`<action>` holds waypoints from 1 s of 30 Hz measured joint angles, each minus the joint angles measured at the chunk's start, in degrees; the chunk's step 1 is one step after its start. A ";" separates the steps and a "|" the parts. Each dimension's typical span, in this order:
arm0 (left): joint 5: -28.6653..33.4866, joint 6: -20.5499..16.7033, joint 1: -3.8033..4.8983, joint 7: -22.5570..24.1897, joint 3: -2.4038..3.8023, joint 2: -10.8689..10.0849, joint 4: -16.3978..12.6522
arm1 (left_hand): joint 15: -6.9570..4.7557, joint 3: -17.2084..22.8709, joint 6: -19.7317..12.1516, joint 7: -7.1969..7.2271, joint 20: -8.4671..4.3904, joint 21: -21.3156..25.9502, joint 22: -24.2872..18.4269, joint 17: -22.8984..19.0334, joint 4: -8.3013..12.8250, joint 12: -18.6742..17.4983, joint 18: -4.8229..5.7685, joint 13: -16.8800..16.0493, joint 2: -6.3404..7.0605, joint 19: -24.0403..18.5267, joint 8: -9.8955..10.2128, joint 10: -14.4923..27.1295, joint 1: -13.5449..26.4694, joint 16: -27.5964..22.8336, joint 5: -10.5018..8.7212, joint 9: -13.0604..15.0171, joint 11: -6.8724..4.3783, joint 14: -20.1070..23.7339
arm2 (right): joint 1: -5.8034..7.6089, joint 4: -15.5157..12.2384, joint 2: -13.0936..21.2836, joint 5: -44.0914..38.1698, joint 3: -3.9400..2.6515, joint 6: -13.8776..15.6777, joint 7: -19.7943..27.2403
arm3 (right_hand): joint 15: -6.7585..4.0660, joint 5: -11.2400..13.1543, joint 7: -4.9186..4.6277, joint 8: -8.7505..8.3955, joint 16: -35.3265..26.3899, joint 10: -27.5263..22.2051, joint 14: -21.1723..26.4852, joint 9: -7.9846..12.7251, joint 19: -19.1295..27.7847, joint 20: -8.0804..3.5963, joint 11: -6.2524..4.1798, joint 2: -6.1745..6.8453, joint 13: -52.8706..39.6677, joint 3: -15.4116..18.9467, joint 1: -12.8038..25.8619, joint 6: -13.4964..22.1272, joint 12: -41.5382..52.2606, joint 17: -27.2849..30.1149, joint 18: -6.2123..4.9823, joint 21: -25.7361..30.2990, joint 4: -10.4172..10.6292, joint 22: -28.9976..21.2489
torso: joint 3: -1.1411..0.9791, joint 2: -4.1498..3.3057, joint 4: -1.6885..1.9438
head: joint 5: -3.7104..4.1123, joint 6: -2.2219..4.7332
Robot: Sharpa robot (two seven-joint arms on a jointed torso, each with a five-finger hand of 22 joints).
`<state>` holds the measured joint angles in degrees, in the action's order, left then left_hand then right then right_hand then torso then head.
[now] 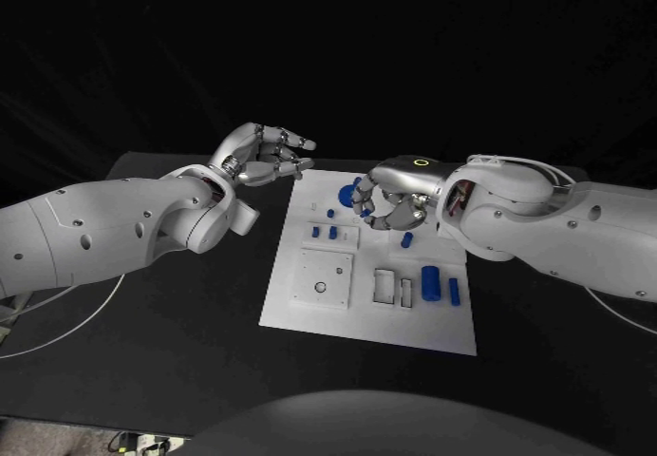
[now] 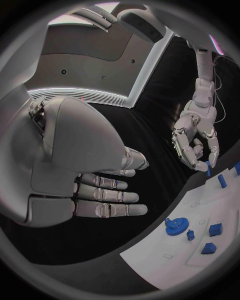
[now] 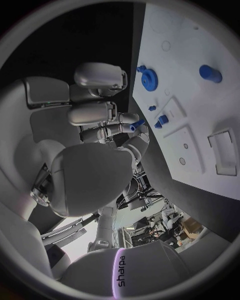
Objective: Assemble the parts on the task board
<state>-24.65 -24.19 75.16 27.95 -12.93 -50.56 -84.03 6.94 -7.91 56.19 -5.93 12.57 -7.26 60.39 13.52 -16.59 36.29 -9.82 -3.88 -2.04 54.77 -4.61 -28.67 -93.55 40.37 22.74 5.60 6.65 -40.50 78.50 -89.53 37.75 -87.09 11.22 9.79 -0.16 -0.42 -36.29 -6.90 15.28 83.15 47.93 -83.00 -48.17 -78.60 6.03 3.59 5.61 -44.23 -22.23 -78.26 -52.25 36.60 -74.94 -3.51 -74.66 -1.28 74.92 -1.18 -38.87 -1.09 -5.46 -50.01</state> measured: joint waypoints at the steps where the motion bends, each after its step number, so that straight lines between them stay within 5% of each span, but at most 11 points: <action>1: 0.00 -0.01 0.00 0.00 0.00 0.06 0.01 | 0.00 -0.13 0.00 0.00 0.00 0.00 0.00 -0.08 -0.13 0.00 0.01 0.02 -0.07 0.00 0.00 0.16 0.07 0.00 0.00 0.00 0.16 0.00 | -0.34 0.24 -0.52 0.00 0.00 -0.42 -0.03 | 0.00 0.00 0.00 0.00 0.00 0.00 0.00 -0.01 0.00 0.00 0.00 0.00 0.00 0.00 0.00 0.00 0.00 0.00 0.00 0.00 0.00 0.00 | 0.02 0.07 0.03 | 0.00 0.00; 15: -0.01 -0.15 -0.06 0.50 -0.04 0.34 0.11 | 0.98 -2.45 -0.20 -0.20 0.60 3.50 -1.44 -1.49 -0.19 0.67 0.01 0.05 -2.18 -6.71 0.00 0.70 1.95 -1.12 0.00 0.07 1.12 4.04 | -5.01 3.09 -4.74 -1.41 0.02 -2.76 -0.42 | 0.00 0.01 0.01 -0.02 0.00 0.73 0.00 -0.02 0.00 0.00 -0.51 0.00 0.01 0.00 0.00 0.01 0.00 0.01 0.00 0.00 0.00 -0.01 | 0.37 0.66 0.48 | -0.85 0.00; 30: 0.10 -0.24 -0.34 1.70 -0.10 0.29 0.19 | 1.04 -2.90 -0.20 -0.19 0.92 3.50 -1.94 -1.83 -0.05 0.98 0.01 0.10 -2.58 -8.91 0.00 0.92 1.52 -1.45 0.00 0.11 1.32 5.56 | -6.71 3.84 -5.47 -2.42 0.02 -3.55 -0.51 | 0.00 0.02 0.01 -0.09 0.00 0.82 0.00 -0.01 0.00 0.00 -0.43 0.00 -0.01 -0.16 0.00 0.01 0.00 0.01 0.00 0.00 -0.16 -0.01 | 0.37 0.74 0.48 | -1.19 0.00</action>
<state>-24.54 -24.43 74.82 29.65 -13.03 -50.27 -83.84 7.98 -10.81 55.98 -6.12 13.49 -3.76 58.45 11.70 -16.64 37.27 -9.81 -3.78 -4.61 45.85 -4.61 -27.75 -92.02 38.92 22.74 5.71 7.98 -34.93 71.79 -85.69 32.27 -89.51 11.24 6.24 -0.67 -0.42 -36.28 -6.89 15.19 83.15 48.75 -83.00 -48.18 -78.60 6.03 3.16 5.61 -44.24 -22.39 -78.26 -52.24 36.60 -74.92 -3.51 -74.66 -1.43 74.90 -0.80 -38.13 -0.61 -6.65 -50.01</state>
